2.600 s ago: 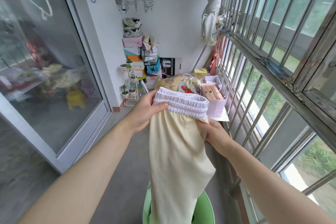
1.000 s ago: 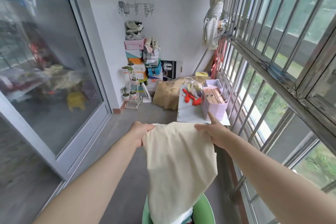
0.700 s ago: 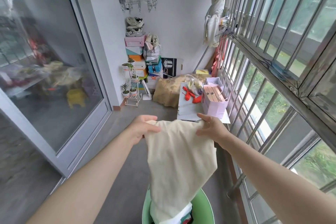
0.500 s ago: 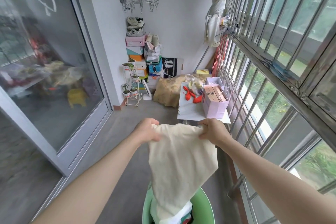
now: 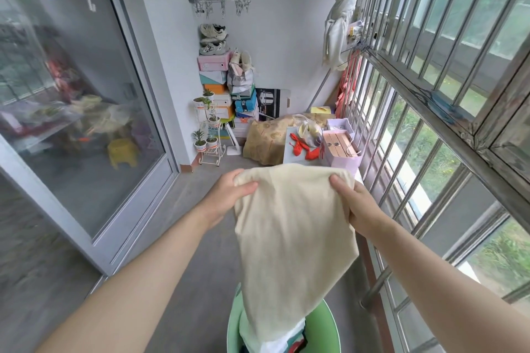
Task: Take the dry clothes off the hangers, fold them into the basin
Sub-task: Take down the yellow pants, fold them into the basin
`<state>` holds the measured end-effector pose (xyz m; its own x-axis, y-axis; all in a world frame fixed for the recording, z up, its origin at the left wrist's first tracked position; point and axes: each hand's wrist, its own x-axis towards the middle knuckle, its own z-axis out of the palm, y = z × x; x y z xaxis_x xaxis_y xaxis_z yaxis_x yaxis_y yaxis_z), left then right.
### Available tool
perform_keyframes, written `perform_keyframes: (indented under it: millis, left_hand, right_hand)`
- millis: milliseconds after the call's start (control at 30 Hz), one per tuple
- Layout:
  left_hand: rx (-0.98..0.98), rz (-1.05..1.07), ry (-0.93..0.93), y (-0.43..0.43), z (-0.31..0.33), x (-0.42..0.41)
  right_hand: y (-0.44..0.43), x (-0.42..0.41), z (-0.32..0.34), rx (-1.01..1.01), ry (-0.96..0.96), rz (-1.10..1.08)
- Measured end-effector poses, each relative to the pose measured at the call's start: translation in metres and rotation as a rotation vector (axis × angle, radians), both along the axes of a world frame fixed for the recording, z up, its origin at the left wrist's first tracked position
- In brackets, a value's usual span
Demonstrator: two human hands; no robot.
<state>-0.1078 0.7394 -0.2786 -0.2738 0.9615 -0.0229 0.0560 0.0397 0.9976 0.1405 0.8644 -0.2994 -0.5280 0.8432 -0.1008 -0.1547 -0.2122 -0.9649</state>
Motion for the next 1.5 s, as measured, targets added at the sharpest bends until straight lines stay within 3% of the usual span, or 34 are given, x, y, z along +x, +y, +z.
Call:
perform_keyframes:
  millis: [100,267,433,733,933,1133,1267,1367,1500]
  left_hand:
    - [0.03,0.01,-0.127,0.002,0.01,0.008]
    - [0.04,-0.007,-0.222,0.003,0.019,0.015]
    - [-0.004,-0.073,-0.242,0.002,0.025,0.017]
    - [0.007,-0.117,-0.474,0.003,0.035,0.016]
    - [-0.028,0.003,-0.542,0.002,0.033,0.009]
    - [0.026,0.09,-0.738,0.003,0.034,-0.001]
    - [-0.239,-0.017,-0.755,-0.007,-0.013,0.011]
    - [-0.277,-0.028,-0.731,-0.008,-0.034,0.017]
    - [-0.223,0.071,-0.421,-0.006,-0.04,0.018]
  right_hand:
    - [0.002,0.008,0.0,-0.034,0.023,0.179]
    - [-0.011,0.027,-0.034,-0.098,-0.237,0.506]
    - [-0.019,0.02,-0.039,-0.22,-0.182,0.318]
    - [-0.02,-0.003,-0.012,-0.408,0.052,0.271]
    - [-0.014,-0.004,-0.02,-0.447,-0.019,0.257]
    - [0.005,-0.01,-0.009,-0.344,-0.065,0.024]
    - [0.004,-0.011,-0.002,-0.434,-0.016,0.092]
    - [0.003,-0.007,-0.001,-0.493,0.034,0.136]
    - [0.0,0.002,-0.002,-0.49,0.043,0.204]
